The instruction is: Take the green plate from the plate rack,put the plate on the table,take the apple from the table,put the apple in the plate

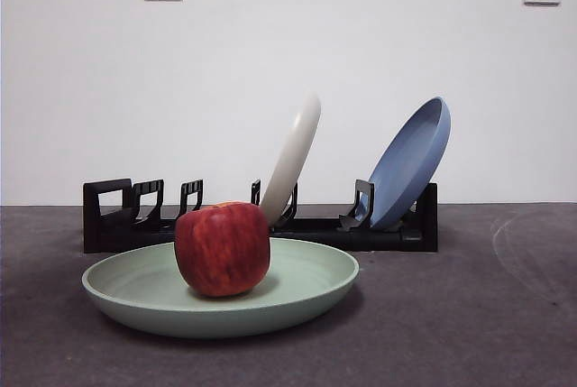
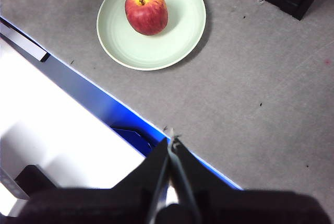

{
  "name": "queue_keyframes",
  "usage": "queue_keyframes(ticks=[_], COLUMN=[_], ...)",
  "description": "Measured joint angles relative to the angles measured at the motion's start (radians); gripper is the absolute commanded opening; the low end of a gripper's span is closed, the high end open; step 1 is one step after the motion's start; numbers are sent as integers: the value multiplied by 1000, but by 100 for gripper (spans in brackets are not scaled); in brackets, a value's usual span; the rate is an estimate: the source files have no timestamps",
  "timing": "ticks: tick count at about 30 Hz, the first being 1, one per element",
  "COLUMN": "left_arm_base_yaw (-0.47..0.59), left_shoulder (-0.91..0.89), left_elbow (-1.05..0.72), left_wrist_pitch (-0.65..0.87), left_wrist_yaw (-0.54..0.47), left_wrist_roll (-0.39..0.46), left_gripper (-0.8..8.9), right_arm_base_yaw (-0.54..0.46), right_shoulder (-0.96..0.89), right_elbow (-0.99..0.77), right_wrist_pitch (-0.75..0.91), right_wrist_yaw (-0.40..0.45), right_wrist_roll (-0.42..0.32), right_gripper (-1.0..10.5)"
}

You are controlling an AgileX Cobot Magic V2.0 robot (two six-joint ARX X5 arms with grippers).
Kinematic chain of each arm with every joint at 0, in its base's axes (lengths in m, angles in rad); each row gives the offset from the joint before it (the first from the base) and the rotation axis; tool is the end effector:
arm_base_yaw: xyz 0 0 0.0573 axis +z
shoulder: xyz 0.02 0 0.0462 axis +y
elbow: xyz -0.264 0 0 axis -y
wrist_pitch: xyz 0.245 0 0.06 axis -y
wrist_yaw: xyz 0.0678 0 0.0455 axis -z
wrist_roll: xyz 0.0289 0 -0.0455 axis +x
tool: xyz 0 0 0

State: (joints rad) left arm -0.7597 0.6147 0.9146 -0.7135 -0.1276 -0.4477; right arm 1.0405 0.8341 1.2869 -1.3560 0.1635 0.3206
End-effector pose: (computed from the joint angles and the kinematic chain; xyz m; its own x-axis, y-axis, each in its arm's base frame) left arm 0.0816 -0.0724 0.3467 0.7461 -0.5332 -0.3986 0.4135 0.8404 -0.3503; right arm 0.0528 0.0807 0.3845 0.4494 0.4446 -0.7748 -0.6342 0.7696 0.0738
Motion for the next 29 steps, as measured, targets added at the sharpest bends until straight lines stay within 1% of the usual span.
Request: queue_keyframes(ticks=[2,4,7,10,12,15,18,24,29], left_arm_base_yaw=[103,227,391,510,558,601,623,636,636], left_shoulder=[-37,-77,-137,-176,-214,-288,-373,-527,-607], left_elbow=[0,0,0,-4,-31,-116,-260,-599,-809], left_wrist_pitch=[0,-4,-27,-32,-8,66,203,495,714], left_wrist_yaw=[0,0,45,103,133,183,210,211,211], left_wrist_roll=[6,11,23,68,106,150,179,195,201], left_gripper=[-4,-4,-4,-4,-4,-4,-4,-4,-4], right_arm_base_yaw=[0,0,0,0,0,0,0,0,0], right_shoulder=[0,0,0,0,0,0,0,0,0], right_elbow=[0,0,0,0,0,0,0,0,0], right_wrist_pitch=[0,0,0,0,0,0,0,0,0], right_wrist_yaw=[13,27,36,37,37,38,38,38,39], right_wrist_roll=[0,0,-3,-3,-3,-3,-3,-3,-3], right_gripper=[-1,-1,-1,0,0,-1,-1,-1,0])
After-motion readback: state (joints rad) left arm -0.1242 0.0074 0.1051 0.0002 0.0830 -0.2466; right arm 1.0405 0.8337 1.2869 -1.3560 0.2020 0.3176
